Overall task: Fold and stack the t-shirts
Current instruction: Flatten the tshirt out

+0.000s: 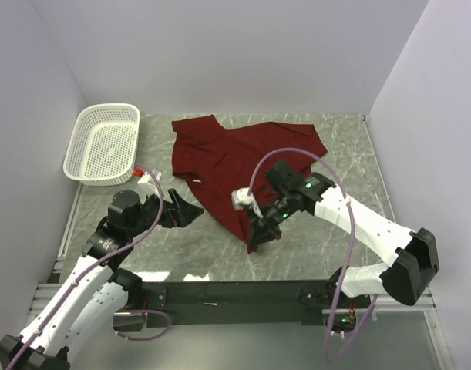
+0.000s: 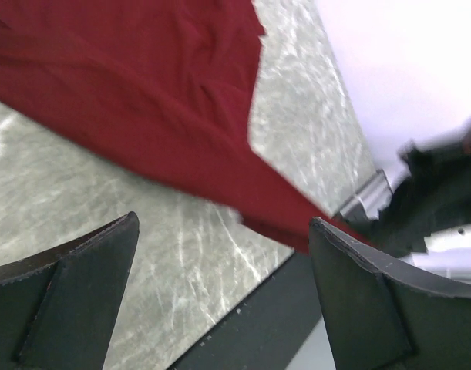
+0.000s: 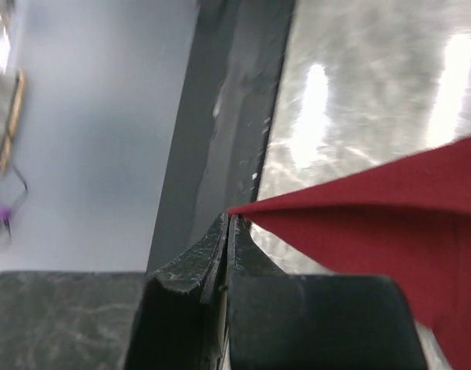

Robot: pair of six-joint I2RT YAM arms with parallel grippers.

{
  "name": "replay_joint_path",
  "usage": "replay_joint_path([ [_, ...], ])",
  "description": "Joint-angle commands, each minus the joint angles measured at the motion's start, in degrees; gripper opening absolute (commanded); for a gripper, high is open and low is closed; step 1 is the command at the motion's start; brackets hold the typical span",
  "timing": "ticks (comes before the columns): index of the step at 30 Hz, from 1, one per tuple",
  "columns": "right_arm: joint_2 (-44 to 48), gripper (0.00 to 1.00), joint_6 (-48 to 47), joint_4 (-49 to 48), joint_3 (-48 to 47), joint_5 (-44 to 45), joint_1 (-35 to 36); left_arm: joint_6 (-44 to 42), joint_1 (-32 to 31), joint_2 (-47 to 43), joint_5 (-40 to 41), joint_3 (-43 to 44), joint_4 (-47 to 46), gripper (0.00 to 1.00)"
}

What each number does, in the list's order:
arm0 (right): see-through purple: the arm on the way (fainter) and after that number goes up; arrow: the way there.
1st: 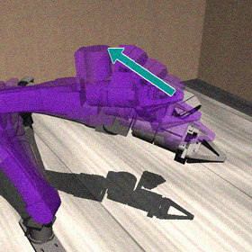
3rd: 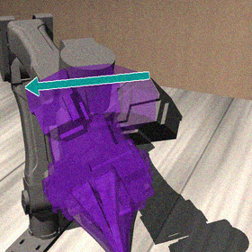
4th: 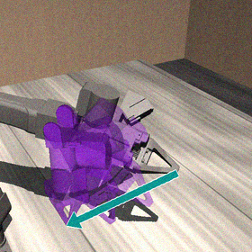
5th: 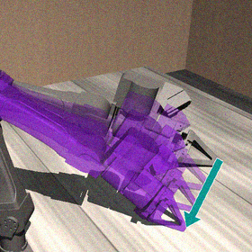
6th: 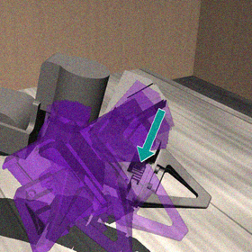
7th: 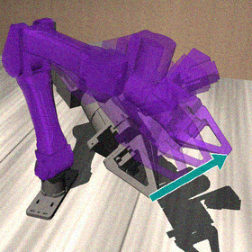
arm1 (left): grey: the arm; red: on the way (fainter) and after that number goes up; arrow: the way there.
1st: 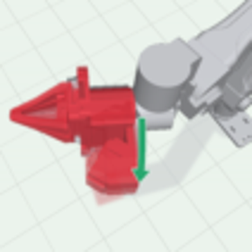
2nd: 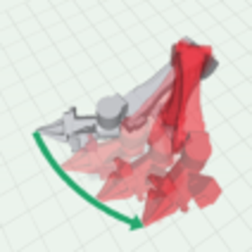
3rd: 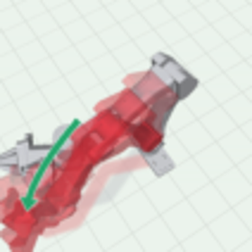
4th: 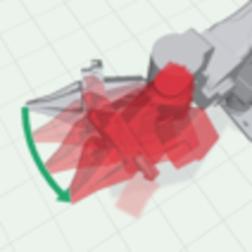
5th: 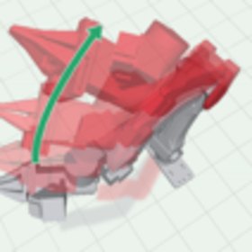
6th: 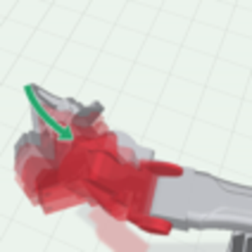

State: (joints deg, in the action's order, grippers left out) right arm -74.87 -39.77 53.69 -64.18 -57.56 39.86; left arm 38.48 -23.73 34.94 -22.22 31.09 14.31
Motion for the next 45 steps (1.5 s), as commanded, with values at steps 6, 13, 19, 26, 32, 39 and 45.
replay_joint_path([
  [6,-5.95,0.0,-0.83,0.18,-6.81,10.54,17.61,2.74,-0.09,-3.73,11.75,2.57,1.86,0.97],
  [13,-19.68,0.22,8.38,-5.8,-19.37,15.81,26.41,5.55,-0.18,-6.98,21.42,5.65,9.24,0.97],
  [19,-13.66,0.54,7.6,-4.65,-13.9,19.42,17.39,6.7,-0.09,-11.03,22.13,3.89,10.57,0.98],
  [26,-1.06,0.59,1.97,-11.82,6.41,37.23,-12.29,7.4,-0.09,-8.31,19.76,-0.06,3.55,0.98],
  [32,-11.51,0.51,14.51,-16.15,3.02,46.03,-29.65,8.19,-0.09,-5.67,16.95,-0.68,0.46,0.98],
  [39,-25.92,0.49,23.86,-20.03,-4.63,53.69,-36.6,8.46,-0.09,-6.99,16.07,-1.47,1.16,0.98],
  [45,-32.17,0.49,26.14,-18.19,-10.96,49.13,-39.59,8.54,-0.09,-9.54,16.68,-2.35,3.01,0.99],
])
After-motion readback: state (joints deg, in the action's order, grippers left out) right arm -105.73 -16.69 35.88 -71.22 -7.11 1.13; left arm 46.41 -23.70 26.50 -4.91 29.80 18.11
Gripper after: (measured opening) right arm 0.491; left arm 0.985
